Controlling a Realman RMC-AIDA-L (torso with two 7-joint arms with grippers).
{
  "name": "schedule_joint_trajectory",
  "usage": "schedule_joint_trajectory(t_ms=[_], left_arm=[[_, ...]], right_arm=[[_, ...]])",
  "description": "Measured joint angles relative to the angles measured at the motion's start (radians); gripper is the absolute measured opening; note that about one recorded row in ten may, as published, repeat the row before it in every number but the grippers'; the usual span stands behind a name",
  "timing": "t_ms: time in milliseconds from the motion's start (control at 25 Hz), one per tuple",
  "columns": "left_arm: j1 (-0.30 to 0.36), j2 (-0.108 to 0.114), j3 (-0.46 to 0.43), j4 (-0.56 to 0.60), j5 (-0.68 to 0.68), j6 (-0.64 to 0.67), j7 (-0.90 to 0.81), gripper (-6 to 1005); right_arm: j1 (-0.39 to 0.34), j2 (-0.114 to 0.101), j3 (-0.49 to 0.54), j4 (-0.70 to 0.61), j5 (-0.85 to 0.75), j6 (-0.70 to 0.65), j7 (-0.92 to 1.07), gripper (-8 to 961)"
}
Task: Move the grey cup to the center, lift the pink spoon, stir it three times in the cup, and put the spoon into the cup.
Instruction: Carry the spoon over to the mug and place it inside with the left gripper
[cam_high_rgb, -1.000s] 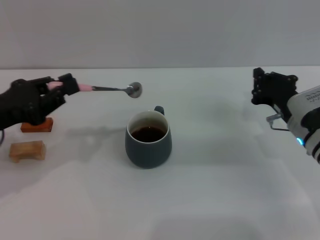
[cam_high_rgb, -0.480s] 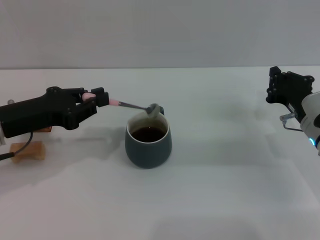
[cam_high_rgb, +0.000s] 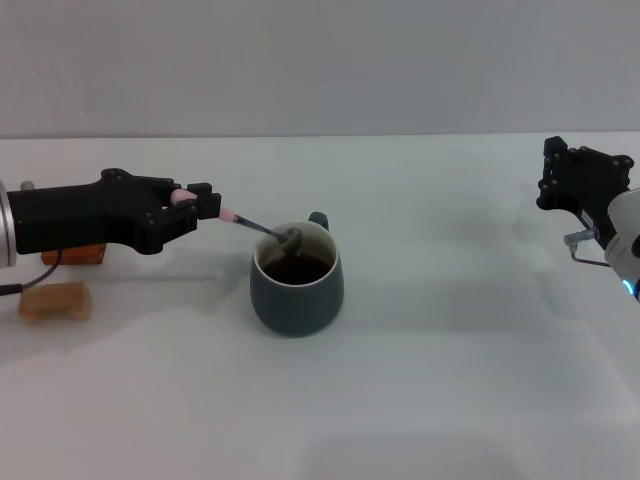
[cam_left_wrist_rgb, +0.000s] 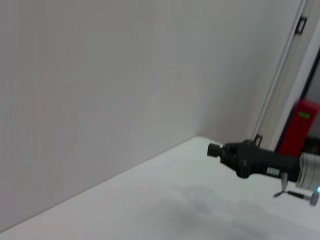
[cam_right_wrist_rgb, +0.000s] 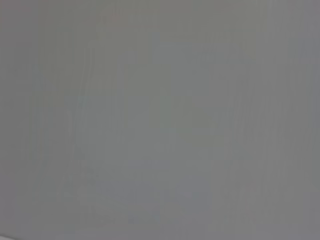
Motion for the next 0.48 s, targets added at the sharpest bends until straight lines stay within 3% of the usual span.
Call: schedule_joint_trajectory(t_ms=[480], left_arm=[[-0.029,-0.001,0.051,0.148,0.124,0.031,-0.109,157]], right_arm=[[0.001,0.0,0.009,0.0,0.0,0.0,0.0,5]])
